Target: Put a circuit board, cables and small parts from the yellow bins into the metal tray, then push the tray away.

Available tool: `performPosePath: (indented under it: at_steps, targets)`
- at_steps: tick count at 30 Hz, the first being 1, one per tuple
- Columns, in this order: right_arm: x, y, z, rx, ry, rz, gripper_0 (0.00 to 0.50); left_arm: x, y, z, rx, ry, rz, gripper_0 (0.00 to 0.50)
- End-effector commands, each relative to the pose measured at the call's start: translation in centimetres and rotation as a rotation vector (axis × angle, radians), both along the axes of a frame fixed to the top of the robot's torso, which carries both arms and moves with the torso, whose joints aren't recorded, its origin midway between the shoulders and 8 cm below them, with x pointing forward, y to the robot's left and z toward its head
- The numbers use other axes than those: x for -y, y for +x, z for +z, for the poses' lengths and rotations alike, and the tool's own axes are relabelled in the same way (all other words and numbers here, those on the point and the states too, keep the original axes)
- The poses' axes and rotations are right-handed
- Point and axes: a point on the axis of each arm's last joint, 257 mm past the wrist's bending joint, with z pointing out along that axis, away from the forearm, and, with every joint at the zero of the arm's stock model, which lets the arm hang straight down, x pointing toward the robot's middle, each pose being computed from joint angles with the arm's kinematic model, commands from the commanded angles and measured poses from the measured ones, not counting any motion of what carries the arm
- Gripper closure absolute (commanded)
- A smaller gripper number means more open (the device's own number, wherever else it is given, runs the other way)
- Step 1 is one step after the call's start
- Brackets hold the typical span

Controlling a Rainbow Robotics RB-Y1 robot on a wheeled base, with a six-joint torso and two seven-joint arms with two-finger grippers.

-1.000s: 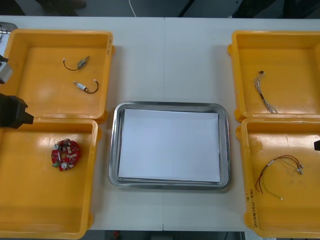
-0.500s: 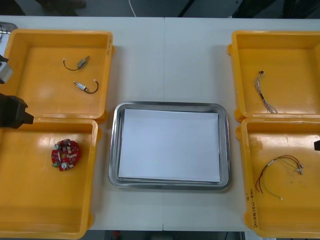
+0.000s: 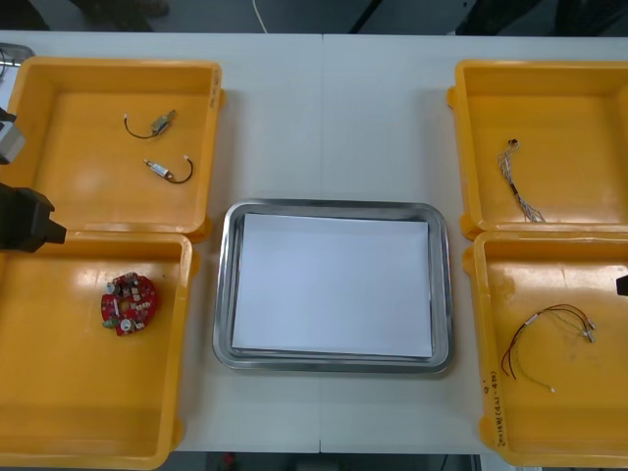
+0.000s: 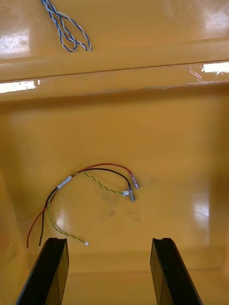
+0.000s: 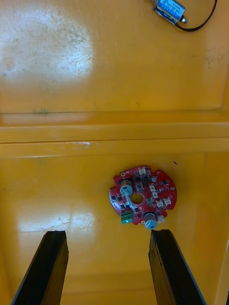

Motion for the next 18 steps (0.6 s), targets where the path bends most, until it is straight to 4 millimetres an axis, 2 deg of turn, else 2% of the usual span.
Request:
performPosePath:
  at_steps: [1, 18]
  targets:
    - [1.20, -0.44, 1.20, 0.014, -0.035, -0.027, 0.000, -1.82, -0.37, 1.39, 0.027, 0.101, -0.063, 0.000]
    - [1.20, -0.44, 1.20, 0.014, -0.035, -0.027, 0.000, -1.82, -0.37, 1.39, 0.027, 0.101, -0.063, 0.000]
